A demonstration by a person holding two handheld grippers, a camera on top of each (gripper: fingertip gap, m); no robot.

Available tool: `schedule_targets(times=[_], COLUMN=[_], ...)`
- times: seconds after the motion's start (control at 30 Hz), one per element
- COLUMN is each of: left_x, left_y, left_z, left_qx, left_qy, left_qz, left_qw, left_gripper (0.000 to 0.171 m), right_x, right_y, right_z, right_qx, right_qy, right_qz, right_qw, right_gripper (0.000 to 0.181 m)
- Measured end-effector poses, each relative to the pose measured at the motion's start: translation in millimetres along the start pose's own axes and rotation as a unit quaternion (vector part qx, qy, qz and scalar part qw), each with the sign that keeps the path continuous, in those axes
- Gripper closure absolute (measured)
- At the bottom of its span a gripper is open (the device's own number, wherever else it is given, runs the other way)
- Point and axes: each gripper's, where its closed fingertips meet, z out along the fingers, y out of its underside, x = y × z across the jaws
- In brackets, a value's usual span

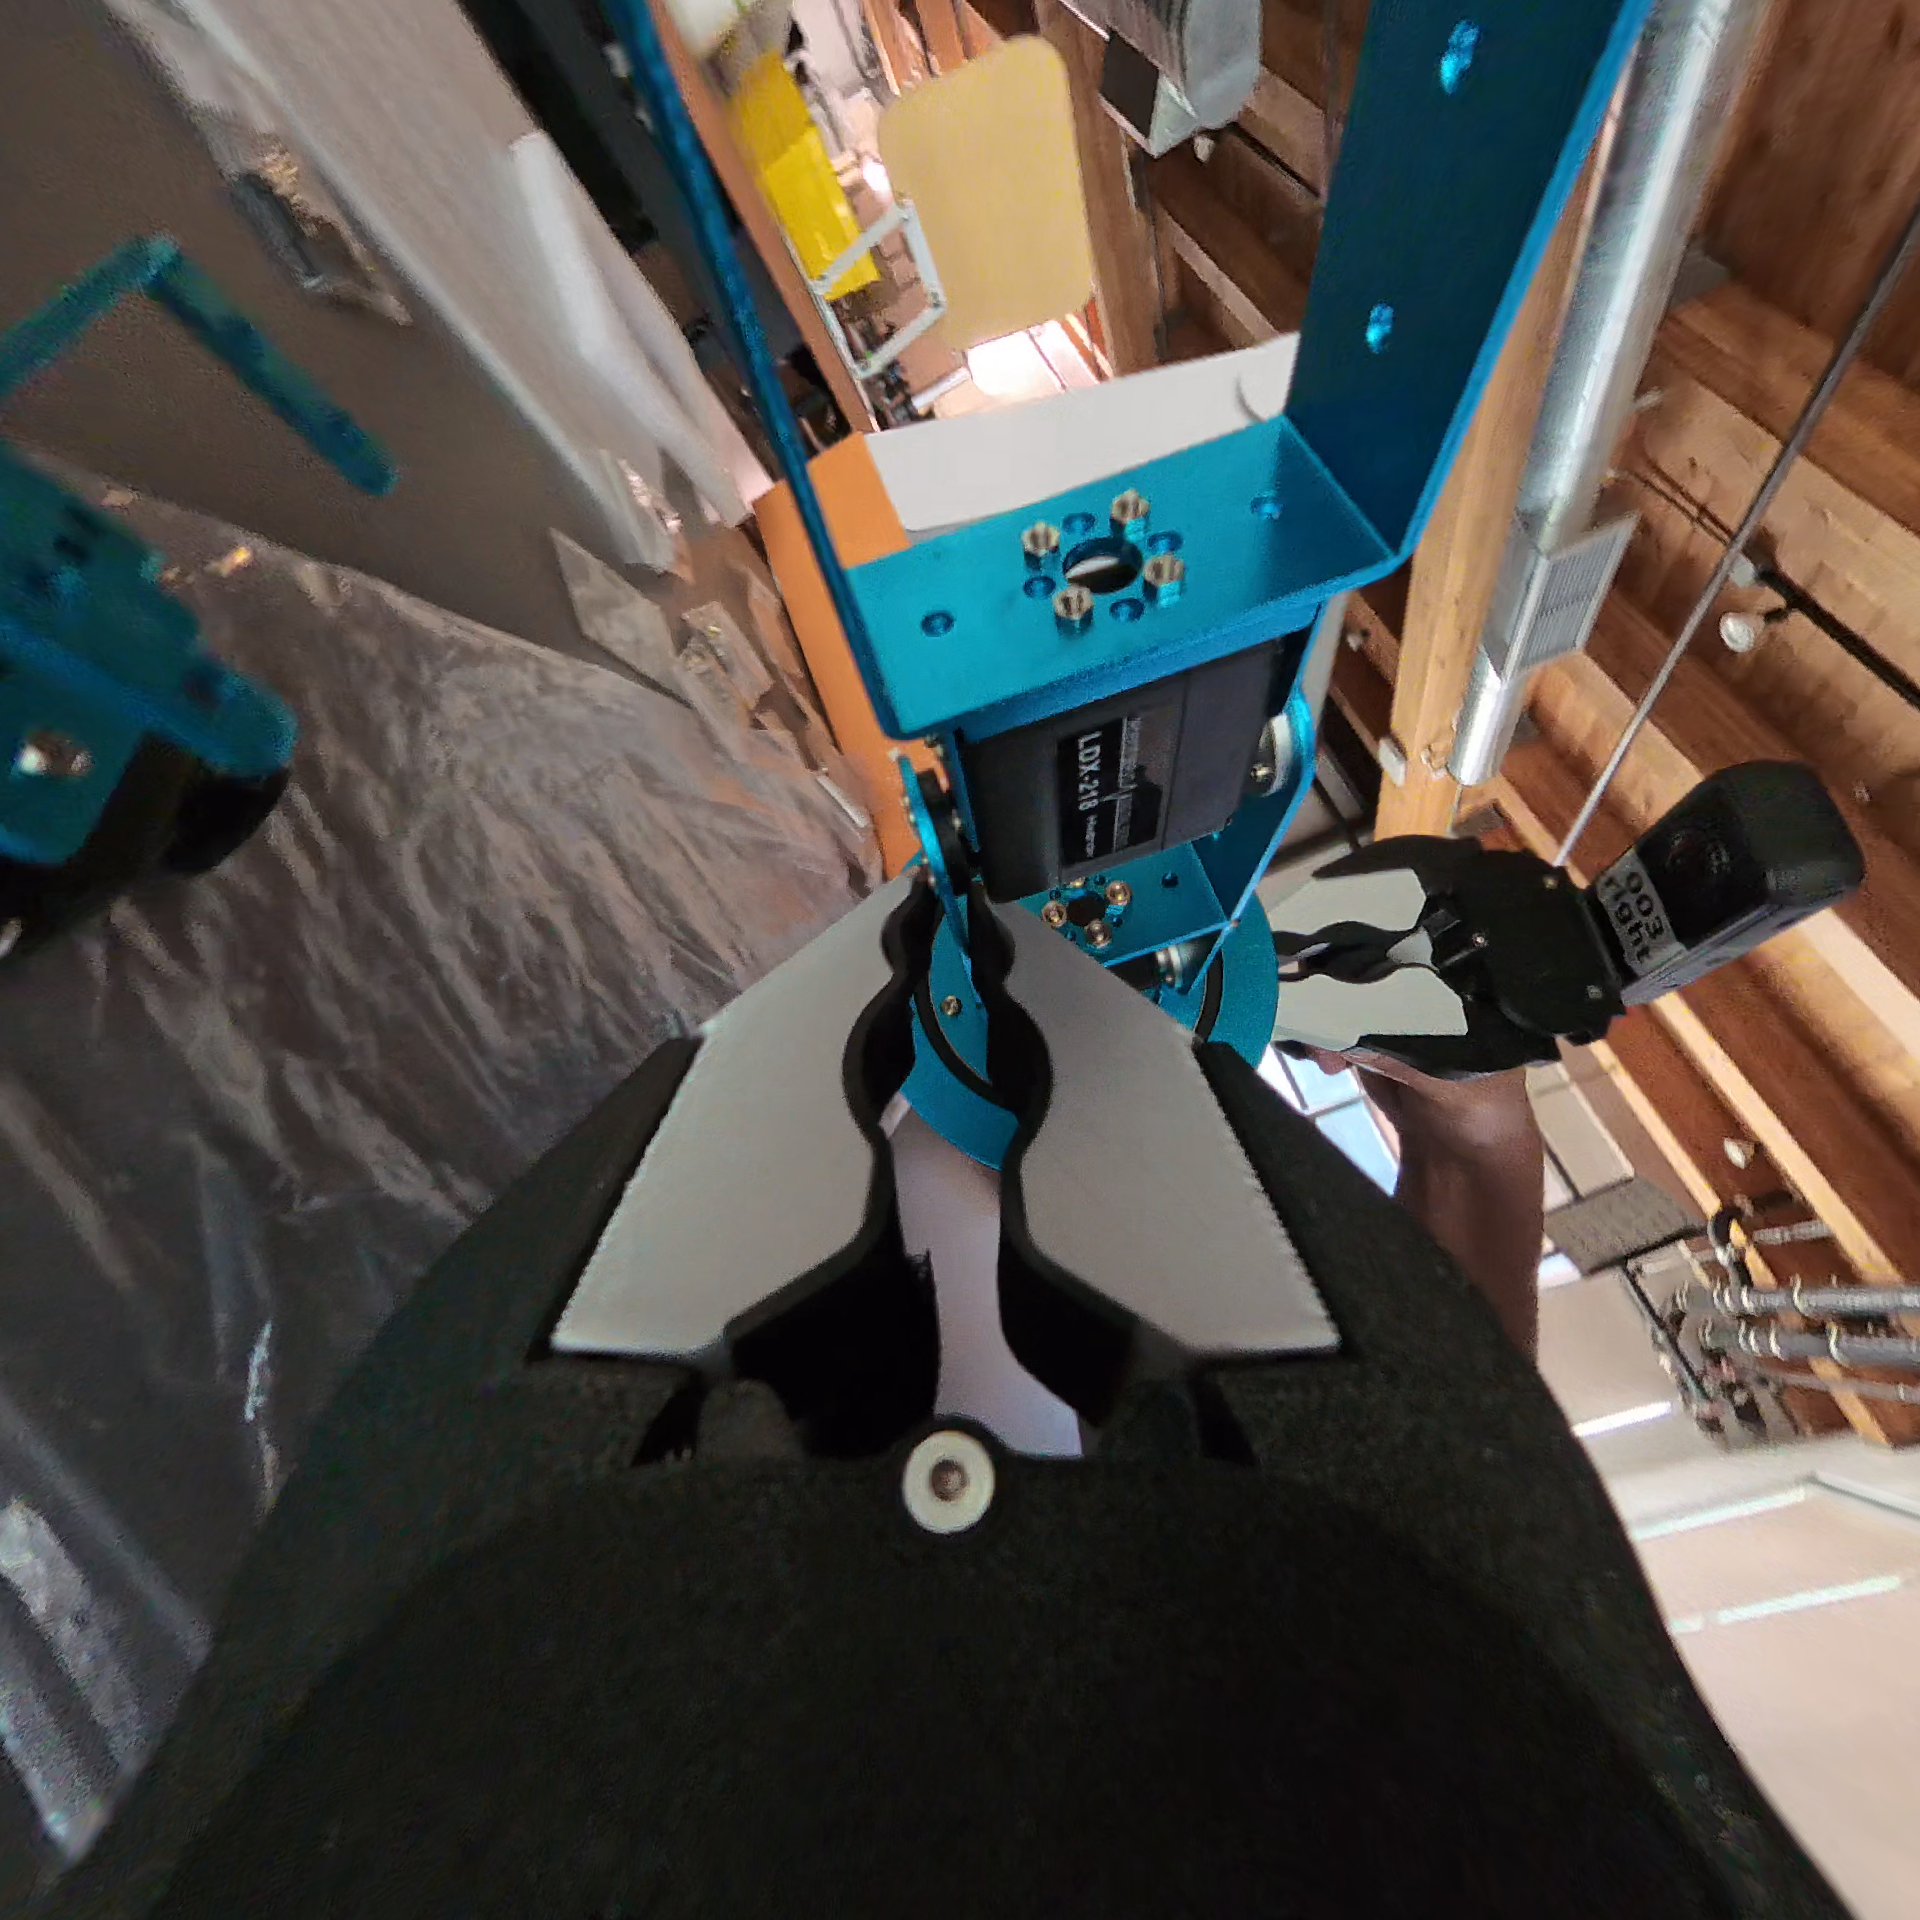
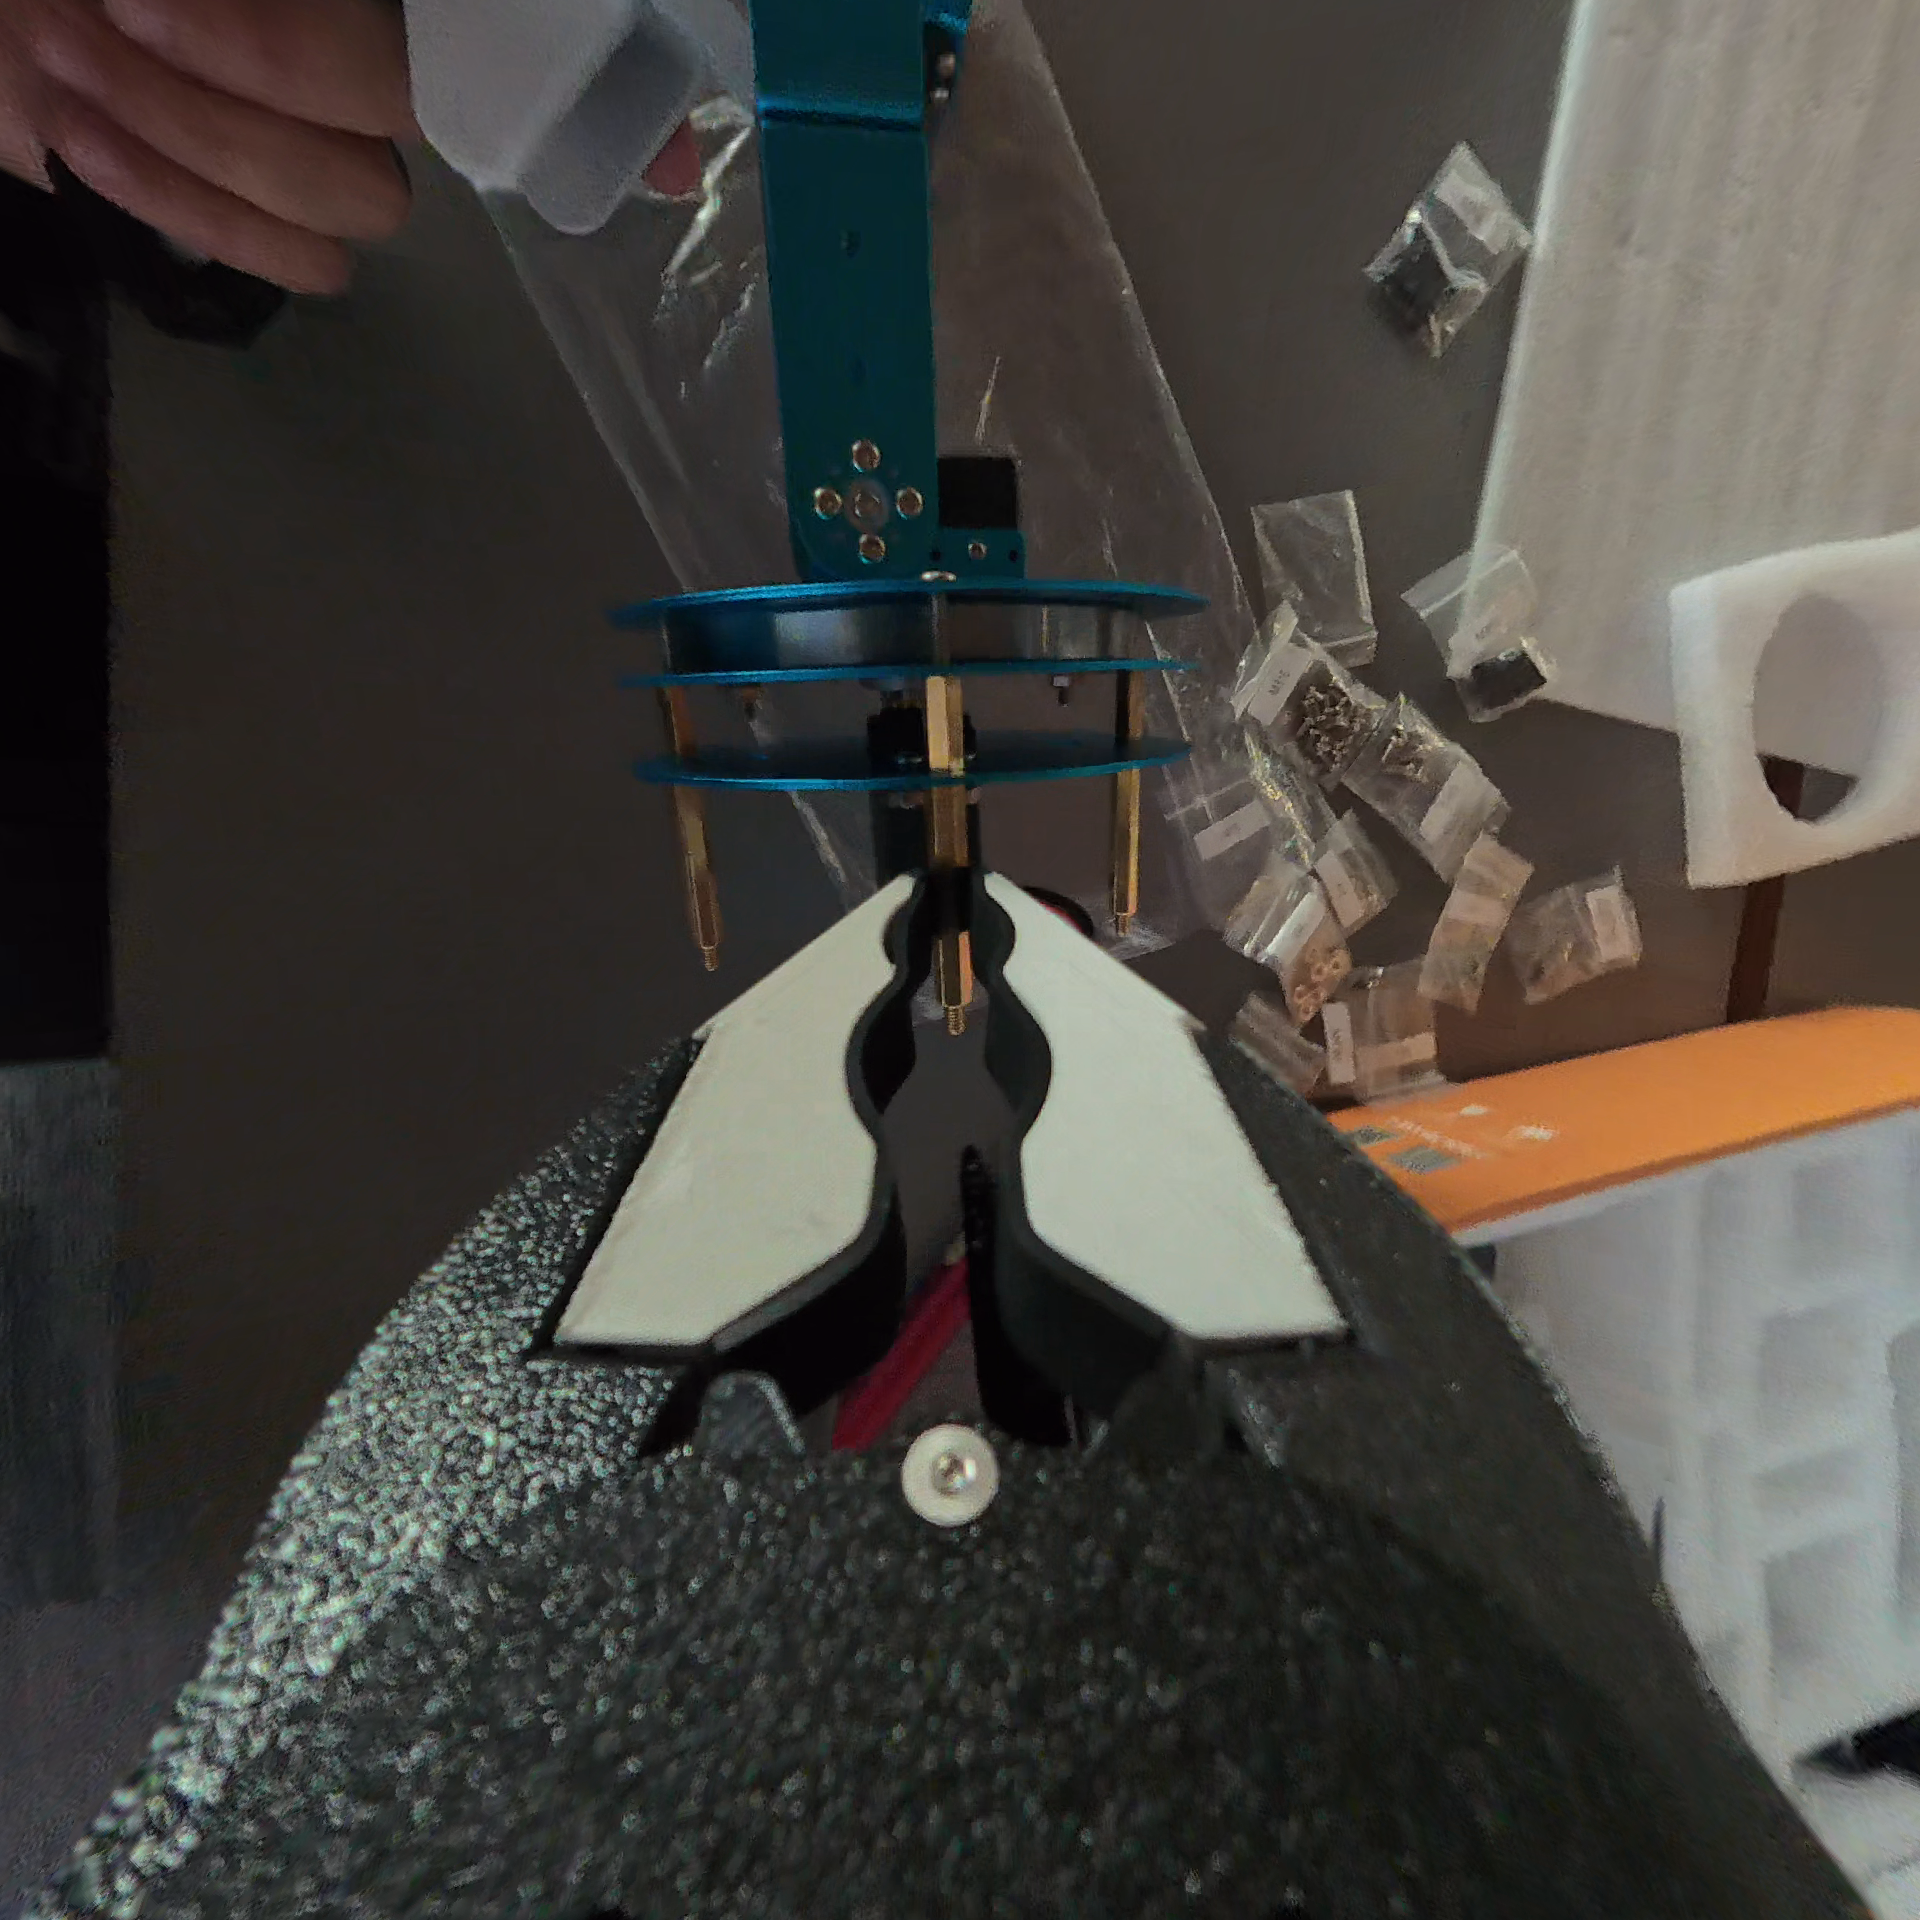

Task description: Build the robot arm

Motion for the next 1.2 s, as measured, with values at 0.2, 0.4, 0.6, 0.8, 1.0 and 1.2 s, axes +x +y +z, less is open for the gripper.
schedule_targets(times=[0.2,0.4,0.6,0.8,1.0,1.2], left_x=[-15.2,-26.3,-27.4,-26.1,-28.8,-26.9], left_y=[14.4,21.8,26.3,44.6,49.8,65.2], left_z=[15.7,23.3,20.3,11.8,12.0,11.3], left_qx=[0.028,0.028,0.003,-0.028,-0.049,-0.102], left_qy=[-0.031,-0.063,-0.05,-0.049,-0.047,-0.051], left_qz=[-0.067,-0.085,-0.117,-0.151,-0.176,-0.175], left_qw=[0.997,0.994,0.992,0.987,0.982,0.978], left_gripper=[0.166,0.165,0.165,0.167,0.166,0.163], right_x=[34.2,56.1,55.6,56.6,57.6,67.2], right_y=[19.4,21.5,19.4,15.1,13.8,8.4], right_z=[18.2,28.0,27.8,27.8,27.3,29.2], right_qx=[-0.02,-0.004,-0.024,-0.012,-0.018,-0.03], right_qy=[-0.051,-0.08,-0.081,-0.067,-0.064,-0.029], right_qz=[-0.055,-0.097,-0.13,-0.165,-0.175,-0.198], right_qw=[0.997,0.992,0.988,0.984,0.982,0.979], right_gripper=[0.177,0.176,0.176,0.177,0.176,0.176])
